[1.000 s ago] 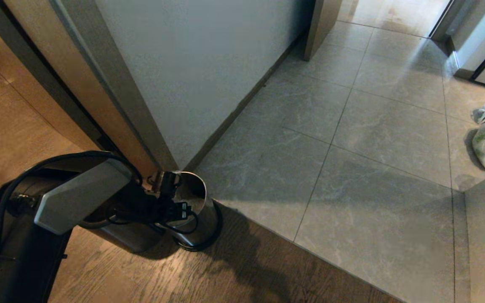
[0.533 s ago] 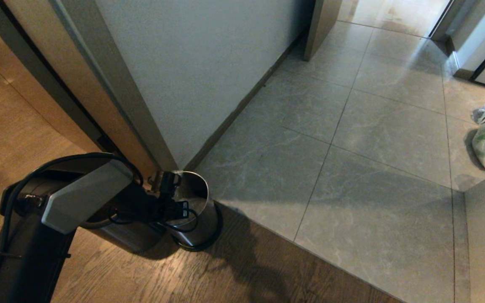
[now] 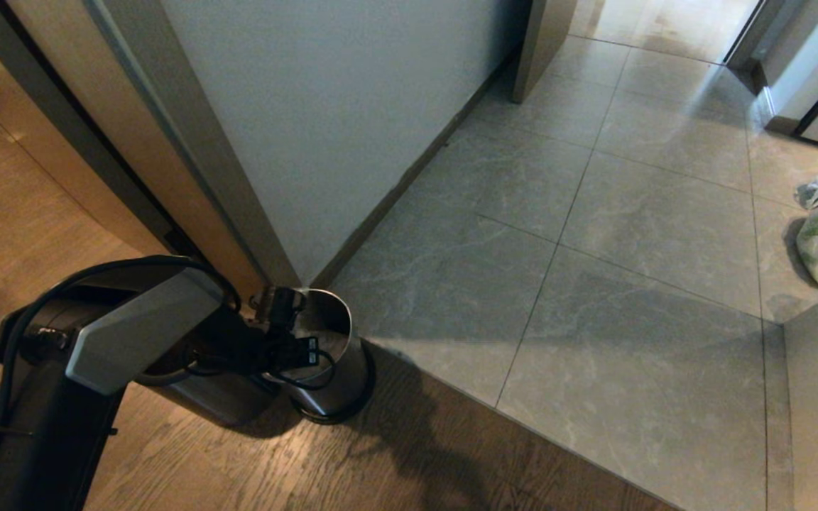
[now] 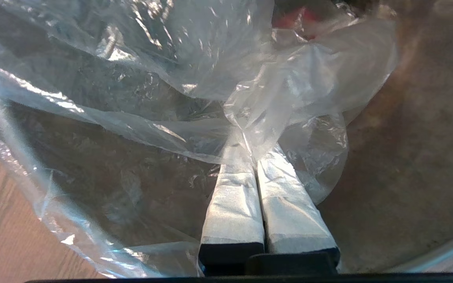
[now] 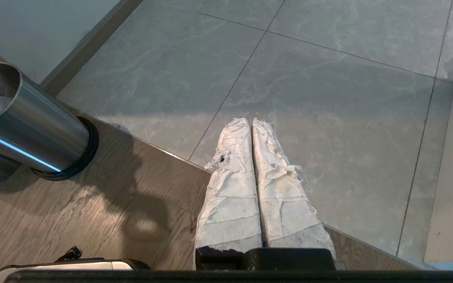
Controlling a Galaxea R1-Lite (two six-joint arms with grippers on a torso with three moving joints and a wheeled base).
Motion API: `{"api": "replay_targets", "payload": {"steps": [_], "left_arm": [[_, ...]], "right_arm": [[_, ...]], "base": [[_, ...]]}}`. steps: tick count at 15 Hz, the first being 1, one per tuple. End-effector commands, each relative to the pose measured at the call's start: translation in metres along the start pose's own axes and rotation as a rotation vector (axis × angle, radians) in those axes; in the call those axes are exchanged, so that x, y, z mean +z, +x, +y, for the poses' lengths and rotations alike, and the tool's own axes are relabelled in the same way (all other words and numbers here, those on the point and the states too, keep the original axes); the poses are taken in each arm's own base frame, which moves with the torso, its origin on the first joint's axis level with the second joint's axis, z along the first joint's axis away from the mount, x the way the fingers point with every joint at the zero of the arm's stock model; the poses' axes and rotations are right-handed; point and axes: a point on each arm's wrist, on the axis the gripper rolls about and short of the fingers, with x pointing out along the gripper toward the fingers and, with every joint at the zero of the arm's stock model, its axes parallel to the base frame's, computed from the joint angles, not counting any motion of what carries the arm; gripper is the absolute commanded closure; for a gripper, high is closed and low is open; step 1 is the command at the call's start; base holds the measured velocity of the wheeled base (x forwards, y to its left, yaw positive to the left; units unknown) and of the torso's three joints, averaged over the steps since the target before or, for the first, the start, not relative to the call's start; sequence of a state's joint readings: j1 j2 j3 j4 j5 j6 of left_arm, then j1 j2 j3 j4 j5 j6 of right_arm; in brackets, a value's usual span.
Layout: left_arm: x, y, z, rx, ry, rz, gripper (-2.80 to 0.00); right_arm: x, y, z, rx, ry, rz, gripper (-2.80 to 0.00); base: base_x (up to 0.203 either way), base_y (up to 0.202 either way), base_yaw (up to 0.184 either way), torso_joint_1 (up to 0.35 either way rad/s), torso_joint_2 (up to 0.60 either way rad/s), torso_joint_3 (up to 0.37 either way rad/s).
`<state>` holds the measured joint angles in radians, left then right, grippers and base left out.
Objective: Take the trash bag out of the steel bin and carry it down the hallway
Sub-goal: Pick up the trash bag
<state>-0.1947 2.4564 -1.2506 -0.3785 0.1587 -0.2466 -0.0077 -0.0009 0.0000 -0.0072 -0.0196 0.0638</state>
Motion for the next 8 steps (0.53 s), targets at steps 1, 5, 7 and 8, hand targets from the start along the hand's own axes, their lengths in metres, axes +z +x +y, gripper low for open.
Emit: {"api": "replay_targets", "payload": {"steps": [1,5,7,8], "left_arm": [[0.005,-0.006,0.000,0.000,-0.006,-0.018,0.00],[0.020,-0.028,-0.007,0.019,-0.008,-0.084,0.00],[0.030,-0.043,-0.014,0.022,-0.013,-0.127,0.00],[0.033,-0.050,-0.019,0.015,-0.019,-0.145,0.00]], "right_arm": [[0.000,0.000,0.000,0.000,0.001,0.000,0.00],[0.000,0.000,0.000,0.000,0.001,0.000,0.00],[0.000,0.000,0.000,0.000,0.001,0.000,0.00],[0.000,0.000,0.000,0.000,0.001,0.000,0.00]], "base": [[0.000,0.000,0.000,0.000,0.00,0.000],[0.000,0.000,0.000,0.000,0.00,0.000],[0.000,0.000,0.000,0.000,0.00,0.000],[0.000,0.000,0.000,0.000,0.00,0.000]]}}
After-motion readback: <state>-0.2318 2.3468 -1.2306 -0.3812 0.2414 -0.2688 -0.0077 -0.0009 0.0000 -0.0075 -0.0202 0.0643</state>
